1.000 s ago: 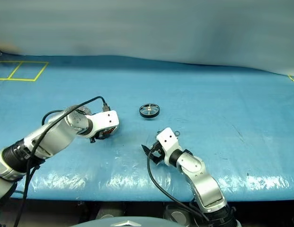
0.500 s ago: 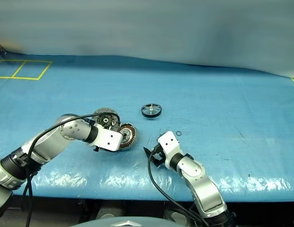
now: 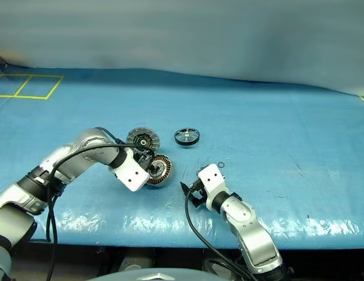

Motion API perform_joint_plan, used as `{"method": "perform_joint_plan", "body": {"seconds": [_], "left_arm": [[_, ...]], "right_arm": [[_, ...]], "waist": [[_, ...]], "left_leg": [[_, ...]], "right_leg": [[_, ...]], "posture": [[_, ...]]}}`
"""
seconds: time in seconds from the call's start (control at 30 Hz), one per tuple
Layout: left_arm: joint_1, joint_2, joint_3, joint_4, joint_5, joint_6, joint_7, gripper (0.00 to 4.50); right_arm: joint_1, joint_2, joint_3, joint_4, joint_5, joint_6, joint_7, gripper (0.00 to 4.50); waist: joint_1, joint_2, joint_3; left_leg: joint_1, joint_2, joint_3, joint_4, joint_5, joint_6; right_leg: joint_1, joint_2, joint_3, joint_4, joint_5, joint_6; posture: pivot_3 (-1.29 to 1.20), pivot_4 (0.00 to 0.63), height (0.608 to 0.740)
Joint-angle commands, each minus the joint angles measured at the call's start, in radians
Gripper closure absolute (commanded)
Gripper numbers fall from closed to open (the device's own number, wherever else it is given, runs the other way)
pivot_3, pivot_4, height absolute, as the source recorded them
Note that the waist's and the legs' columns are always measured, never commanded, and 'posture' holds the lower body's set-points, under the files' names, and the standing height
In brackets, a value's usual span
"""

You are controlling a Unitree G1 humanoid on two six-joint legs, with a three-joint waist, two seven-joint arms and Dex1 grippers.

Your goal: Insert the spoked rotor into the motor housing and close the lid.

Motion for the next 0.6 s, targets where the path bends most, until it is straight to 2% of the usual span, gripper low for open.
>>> {"method": "perform_joint_plan", "body": {"seconds": [0.03,0.4,0.6], "left_arm": [[-0.031,-0.028,-0.015,0.036,0.035,-0.081,-0.028,2.57],[-0.095,-0.089,-0.057,0.101,0.104,-0.306,-0.079,2.57],[-0.125,-0.102,-0.088,0.106,0.120,-0.281,-0.172,2.57]], "right_arm": [[0.002,0.003,-0.016,-0.055,0.001,-0.018,-0.008,0.00],[0.018,0.004,-0.026,-0.070,0.001,-0.014,-0.027,0.00],[0.027,0.008,-0.029,-0.073,0.002,-0.018,-0.032,0.00]], "waist": [[-0.001,0.000,0.000],[0.002,0.000,0.000],[-0.002,0.000,0.000]], "left_leg": [[0.000,0.000,0.000,0.000,0.000,0.000],[0.000,0.000,0.000,0.000,0.000,0.000],[0.000,0.000,0.000,0.000,0.000,0.000]], "right_leg": [[0.000,0.000,0.000,0.000,0.000,0.000],[0.000,0.000,0.000,0.000,0.000,0.000],[0.001,0.000,0.000,0.000,0.000,0.000]], "posture": [[0.00,0.150,0.740],[0.00,0.150,0.740],[0.00,0.150,0.740]]}}
